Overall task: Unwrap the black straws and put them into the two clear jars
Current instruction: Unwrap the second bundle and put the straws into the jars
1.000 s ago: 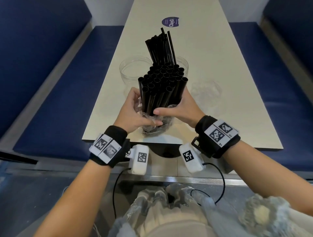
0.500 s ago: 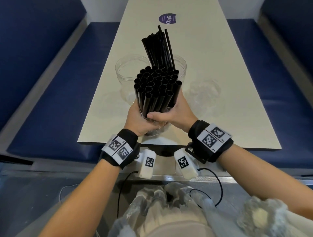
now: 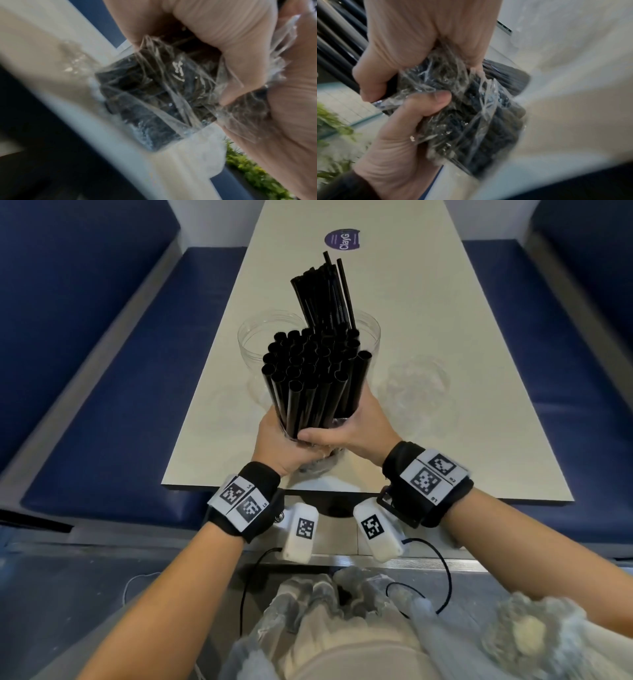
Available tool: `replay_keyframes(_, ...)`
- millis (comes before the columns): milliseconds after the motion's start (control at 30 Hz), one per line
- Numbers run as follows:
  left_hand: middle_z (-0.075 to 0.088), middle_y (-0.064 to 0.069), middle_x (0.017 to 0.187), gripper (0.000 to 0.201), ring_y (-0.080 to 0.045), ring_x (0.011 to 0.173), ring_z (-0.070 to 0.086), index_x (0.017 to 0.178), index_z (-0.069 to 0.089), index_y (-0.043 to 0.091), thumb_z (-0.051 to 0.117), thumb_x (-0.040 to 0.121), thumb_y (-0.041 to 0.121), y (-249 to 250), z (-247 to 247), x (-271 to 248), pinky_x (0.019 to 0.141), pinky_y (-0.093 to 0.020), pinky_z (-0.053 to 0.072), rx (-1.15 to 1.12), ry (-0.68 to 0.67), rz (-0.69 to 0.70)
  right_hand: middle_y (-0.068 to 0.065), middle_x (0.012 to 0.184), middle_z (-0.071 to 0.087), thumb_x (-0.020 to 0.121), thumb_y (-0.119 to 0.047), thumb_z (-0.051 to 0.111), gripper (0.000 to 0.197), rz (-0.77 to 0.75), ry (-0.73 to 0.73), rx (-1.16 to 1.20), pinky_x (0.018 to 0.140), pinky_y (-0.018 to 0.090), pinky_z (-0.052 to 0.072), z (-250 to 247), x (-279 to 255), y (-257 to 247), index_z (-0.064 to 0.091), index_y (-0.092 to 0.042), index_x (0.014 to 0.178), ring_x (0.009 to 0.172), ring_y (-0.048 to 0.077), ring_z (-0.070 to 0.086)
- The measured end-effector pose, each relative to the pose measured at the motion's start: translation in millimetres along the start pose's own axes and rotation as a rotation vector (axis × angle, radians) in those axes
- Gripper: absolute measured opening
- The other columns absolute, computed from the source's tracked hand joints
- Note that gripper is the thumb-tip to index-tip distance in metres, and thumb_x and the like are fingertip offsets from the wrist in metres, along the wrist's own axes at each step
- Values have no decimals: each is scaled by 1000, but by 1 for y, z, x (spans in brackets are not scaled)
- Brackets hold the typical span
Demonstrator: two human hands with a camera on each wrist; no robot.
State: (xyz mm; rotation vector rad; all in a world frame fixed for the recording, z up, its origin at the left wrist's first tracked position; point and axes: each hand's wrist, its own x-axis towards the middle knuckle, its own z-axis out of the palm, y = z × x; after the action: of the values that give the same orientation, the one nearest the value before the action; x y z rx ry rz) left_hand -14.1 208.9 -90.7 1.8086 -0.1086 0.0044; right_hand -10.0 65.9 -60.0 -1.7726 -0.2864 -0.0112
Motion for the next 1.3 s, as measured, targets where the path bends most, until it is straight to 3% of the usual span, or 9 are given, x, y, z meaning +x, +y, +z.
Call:
replay_keyframes(167, 69, 0, 94, 71, -16, 95, 68, 109, 59, 0, 85, 46, 20, -20, 3, -4, 80, -28, 58, 49, -9, -82, 2, 119, 56, 50, -37, 83, 96, 63, -11, -7, 100, 29, 45, 7, -7, 15, 37, -6, 128, 115, 14, 55)
replay_keyframes(333, 67, 6, 92, 65, -10, 95, 66, 109, 60, 4, 84, 49, 12, -21, 4, -6, 79, -22, 55, 51, -34, -70, -10, 112, 53, 58, -16, 86, 90, 81, -37, -36, 89, 2, 39, 5, -9, 23, 34, -8, 131, 105, -3, 52)
replay_keyframes(433, 69, 0, 95, 65, -12, 97, 67, 108, 61, 4, 86, 50, 22, -11, -1, -4, 83, -29, 56, 66, -31, -20, -22, 108, 49, 60, -11, 85, 88, 27, 5, -43, 88, -2, 36, -1, -6, 18, 33, -7, 131, 101, -20, 49)
replay_keyframes(500, 66, 2, 93, 67, -8, 93, 64, 110, 57, -2, 86, 52, 16, -10, -2, -1, 83, -26, 55, 67, -10, -13, -25, 106, 46, 59, -10, 85, 89, 5, 14, -49, 87, -3, 36, -2, -4, 16, 33, -6, 131, 98, -27, 46)
replay_keyframes(567, 63, 6, 91, 69, -4, 89, 61, 112, 55, -2, 87, 51, 5, -13, -1, -2, 81, -25, 53, 71, 3, -71, -24, 106, 48, 59, -13, 86, 89, 15, 7, -67, 89, 0, 39, 1, -6, 21, 34, -6, 130, 99, -20, 50)
replay_keyframes(700, 70, -2, 95, 64, -15, 95, 68, 108, 61, 6, 84, 49, 16, -28, 3, -8, 86, -41, 57, 85, -32, -108, -9, 113, 51, 62, -14, 84, 90, 75, -9, -66, 85, -4, 37, 7, -12, 29, 30, -7, 134, 108, 5, 50)
replay_keyframes(867, 70, -4, 98, 71, -18, 97, 67, 111, 59, 6, 85, 45, 15, -28, 3, -7, 88, -40, 56, 72, -38, -125, -5, 117, 53, 60, -27, 83, 92, 113, -28, -68, 88, -1, 39, 9, -12, 28, 31, -8, 134, 112, 7, 51)
replay_keyframes(1133, 70, -13, 102, 78, -24, 99, 68, 111, 61, -1, 84, 45, 33, 2, -19, -16, 87, -48, 55, 53, -27, 9, 0, 122, 51, 70, -13, 79, 81, 36, -45, 44, 89, 2, 40, 12, -16, -11, 29, -13, 134, 109, -3, 51)
replay_keyframes(1300, 68, -13, 103, 80, -22, 100, 68, 115, 56, -7, 82, 47, 27, 30, -34, -23, 85, -35, 56, -30, 3, 78, -7, 122, 45, 73, -15, 75, 73, 46, -143, 151, 91, 10, 45, 18, -12, -40, 25, -28, 124, 111, -2, 49)
